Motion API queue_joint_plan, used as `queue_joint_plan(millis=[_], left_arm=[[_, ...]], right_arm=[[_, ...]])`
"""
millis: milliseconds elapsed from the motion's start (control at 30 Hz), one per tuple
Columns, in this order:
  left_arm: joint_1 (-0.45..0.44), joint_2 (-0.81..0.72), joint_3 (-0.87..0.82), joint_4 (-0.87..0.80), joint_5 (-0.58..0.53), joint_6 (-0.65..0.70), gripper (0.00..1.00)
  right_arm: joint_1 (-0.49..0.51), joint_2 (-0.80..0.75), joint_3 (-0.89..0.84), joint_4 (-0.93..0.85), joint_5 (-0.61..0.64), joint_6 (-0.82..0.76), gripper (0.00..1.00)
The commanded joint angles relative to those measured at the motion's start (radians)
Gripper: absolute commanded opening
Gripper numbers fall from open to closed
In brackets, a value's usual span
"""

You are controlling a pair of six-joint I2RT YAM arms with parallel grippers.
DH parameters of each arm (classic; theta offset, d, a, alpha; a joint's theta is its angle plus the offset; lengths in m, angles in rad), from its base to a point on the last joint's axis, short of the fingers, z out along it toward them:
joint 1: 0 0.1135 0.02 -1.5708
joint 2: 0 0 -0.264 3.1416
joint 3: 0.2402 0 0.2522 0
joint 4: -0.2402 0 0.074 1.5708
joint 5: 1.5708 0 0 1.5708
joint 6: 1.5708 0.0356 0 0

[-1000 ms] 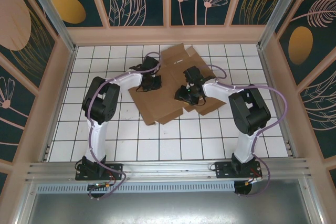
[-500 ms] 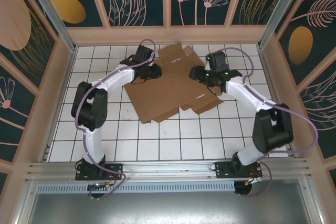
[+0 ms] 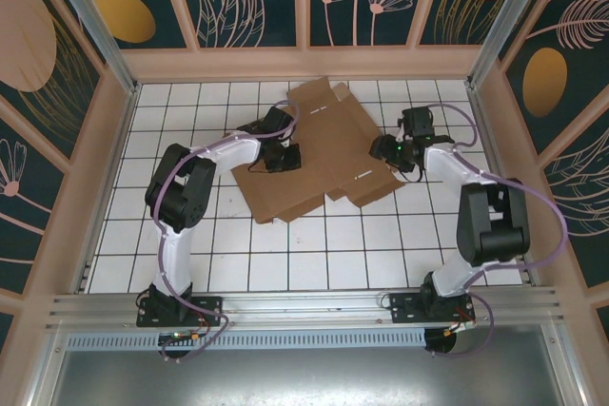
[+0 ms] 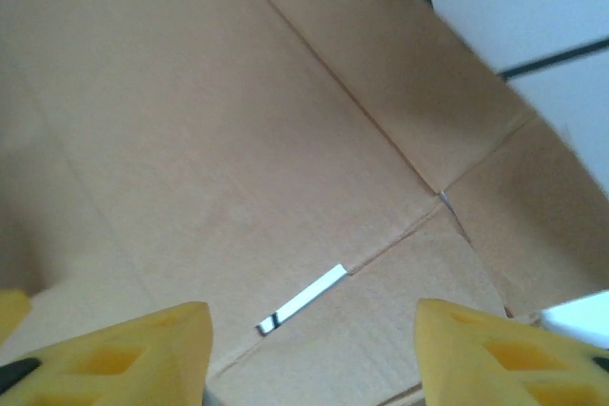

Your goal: Fold the paper box

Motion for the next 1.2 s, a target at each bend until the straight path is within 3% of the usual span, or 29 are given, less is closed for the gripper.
queue_joint_plan(millis=[0,200,400,733,900,1033,1100,1133,1167], left_arm=[[0.014,0.006,-0.004,-0.041,-0.038,-0.011,0.09],[0.031,0.030,0.015,-0.103,-0.070,-0.001,0.06],[0.055,0.078,0.067,-0.147,-0.094,0.000,0.06],[0.062,0.113,0.106,-0.167,-0.120,0.033,0.06],[0.062,0.097,0.111,-0.161,-0.109,0.046,0.08],[0.063,0.064,0.132,-0.136,-0.074,0.037,0.12],[0.065,0.038,0.122,-0.120,-0.042,0.037,0.13],[0.067,0.027,0.112,-0.110,-0.029,0.035,0.15],[0.069,0.016,0.107,-0.101,-0.020,0.033,0.16]], right_arm=[[0.028,0.085,0.053,0.000,-0.025,-0.037,0.56],[0.087,0.201,0.061,0.024,-0.005,-0.001,0.50],[0.112,0.201,-0.051,0.066,-0.006,0.025,0.47],[0.214,-0.019,-0.315,0.146,-0.054,0.151,0.47],[0.264,-0.129,-0.356,0.166,-0.071,0.224,0.48],[0.231,-0.248,-0.299,0.130,-0.073,0.174,0.54],[0.226,-0.302,-0.263,0.108,-0.028,0.129,0.63],[0.219,-0.312,-0.234,0.075,0.023,0.112,0.73],[0.207,-0.308,-0.212,0.055,0.031,0.088,0.75]])
